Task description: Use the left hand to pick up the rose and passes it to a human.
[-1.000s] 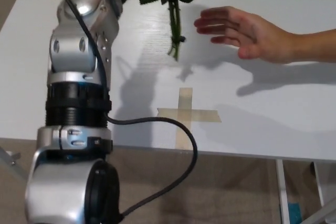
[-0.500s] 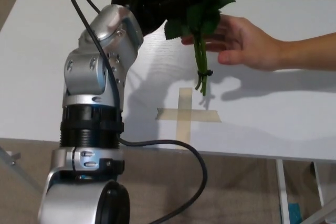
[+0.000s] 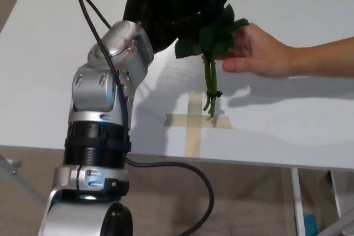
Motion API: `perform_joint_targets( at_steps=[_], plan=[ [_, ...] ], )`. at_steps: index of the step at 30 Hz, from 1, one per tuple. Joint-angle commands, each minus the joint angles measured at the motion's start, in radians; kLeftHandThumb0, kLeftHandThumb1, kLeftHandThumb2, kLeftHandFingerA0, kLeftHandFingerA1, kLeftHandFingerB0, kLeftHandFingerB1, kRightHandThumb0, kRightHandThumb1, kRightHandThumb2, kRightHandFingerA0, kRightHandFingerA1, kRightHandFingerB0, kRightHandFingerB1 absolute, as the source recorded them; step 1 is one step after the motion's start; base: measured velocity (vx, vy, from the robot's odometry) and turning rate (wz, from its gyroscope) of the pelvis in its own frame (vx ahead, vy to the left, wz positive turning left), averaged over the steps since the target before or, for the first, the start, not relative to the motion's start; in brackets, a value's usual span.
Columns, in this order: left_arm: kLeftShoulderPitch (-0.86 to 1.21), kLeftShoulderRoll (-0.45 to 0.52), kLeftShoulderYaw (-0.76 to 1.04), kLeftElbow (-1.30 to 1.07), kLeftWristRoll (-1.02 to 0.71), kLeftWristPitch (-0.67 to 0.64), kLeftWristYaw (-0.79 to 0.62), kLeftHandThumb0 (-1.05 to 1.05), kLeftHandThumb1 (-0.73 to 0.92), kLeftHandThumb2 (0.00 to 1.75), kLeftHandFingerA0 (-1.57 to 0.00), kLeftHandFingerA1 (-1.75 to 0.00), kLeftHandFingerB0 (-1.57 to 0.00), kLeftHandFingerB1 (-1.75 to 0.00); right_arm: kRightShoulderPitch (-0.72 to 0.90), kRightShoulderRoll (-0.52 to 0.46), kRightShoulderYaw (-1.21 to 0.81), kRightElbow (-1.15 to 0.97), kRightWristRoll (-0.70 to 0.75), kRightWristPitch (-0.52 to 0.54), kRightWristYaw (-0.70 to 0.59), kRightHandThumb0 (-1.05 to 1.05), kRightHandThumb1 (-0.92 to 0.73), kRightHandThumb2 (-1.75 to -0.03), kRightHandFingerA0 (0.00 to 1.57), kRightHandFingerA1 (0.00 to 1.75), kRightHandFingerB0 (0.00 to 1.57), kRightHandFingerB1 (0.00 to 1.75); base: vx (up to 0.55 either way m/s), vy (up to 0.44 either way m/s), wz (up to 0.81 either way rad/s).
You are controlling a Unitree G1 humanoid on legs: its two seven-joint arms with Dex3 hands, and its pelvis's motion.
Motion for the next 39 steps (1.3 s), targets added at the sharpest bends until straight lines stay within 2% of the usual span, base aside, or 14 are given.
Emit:
perform_joint_targets(
  at_steps=[1, 13, 14, 15, 21, 28, 32, 39],
  plan=[
    [-0.005, -0.019, -0.018, 0.025, -0.031, -0.019, -0.001, -0.13, 0.79, 0.68, -0.99, -1.37, -0.86, -0.91, 0.017, 0.005, 0.005, 0.007, -0.005, 0.011, 0.012, -0.38, -0.65, -0.59, 0.76, 0.49, 0.63, 0.44, 0.00, 0.000, 0.00],
    [-0.053, -0.078, -0.064, 0.140, -0.015, -0.080, 0.027, -0.14, 0.82, 0.67, -0.93, -1.39, -0.84, -0.89, 0.013, 0.012, 0.001, 0.007, -0.002, 0.011, 0.015, -0.38, -0.65, -0.60, 0.76, 0.49, 0.63, 0.44, 0.00, 0.000, 0.00],
    [-0.055, -0.084, -0.068, 0.147, -0.014, -0.083, 0.032, -0.11, 0.80, 0.65, -0.94, -1.32, -0.86, -0.84, 0.014, 0.010, 0.001, 0.006, -0.002, 0.010, 0.015, -0.38, -0.65, -0.60, 0.76, 0.49, 0.63, 0.44, 0.00, 0.000, 0.00],
    [-0.067, -0.096, -0.074, 0.172, -0.011, -0.098, 0.039, -0.15, 0.83, 0.64, -0.96, -1.35, -0.83, -0.91, 0.010, 0.006, -0.001, 0.006, 0.000, 0.011, 0.014, -0.38, -0.65, -0.60, 0.76, 0.49, 0.63, 0.44, 0.00, 0.000, 0.00],
    [-0.075, -0.120, -0.114, 0.226, -0.004, -0.148, 0.036, -0.15, 0.83, 0.64, -0.97, -1.36, -0.81, -0.94, 0.003, 0.007, -0.010, 0.007, 0.003, 0.016, 0.012, -0.38, -0.65, -0.59, 0.77, 0.50, 0.63, 0.44, 0.00, 0.000, 0.00],
    [-0.064, -0.115, -0.160, 0.271, 0.000, -0.194, 0.015, -0.15, 0.82, 0.66, -0.93, -1.39, -0.82, -0.93, -0.007, 0.008, -0.008, 0.007, 0.000, 0.021, 0.014, -0.38, -0.65, -0.60, 0.75, 0.49, 0.62, 0.44, 0.00, 0.000, 0.00],
    [-0.130, -0.096, -0.157, 0.353, -0.003, -0.230, -0.002, -0.15, 0.81, 0.66, -0.95, -1.37, -0.82, -0.93, -0.057, 0.003, -0.015, 0.007, 0.004, 0.034, 0.016, -0.38, -0.65, -0.60, 0.74, 0.49, 0.61, 0.43, 0.00, 0.000, 0.00],
    [-0.053, -0.096, -0.169, 0.318, -0.017, -0.215, -0.027, -0.15, 0.82, 0.64, -0.94, -1.38, -0.82, -0.93, -0.011, 0.001, -0.016, 0.008, 0.005, 0.018, 0.023, -0.38, -0.65, -0.60, 0.76, 0.49, 0.62, 0.44, 0.00, 0.000, 0.00]
  ],
)
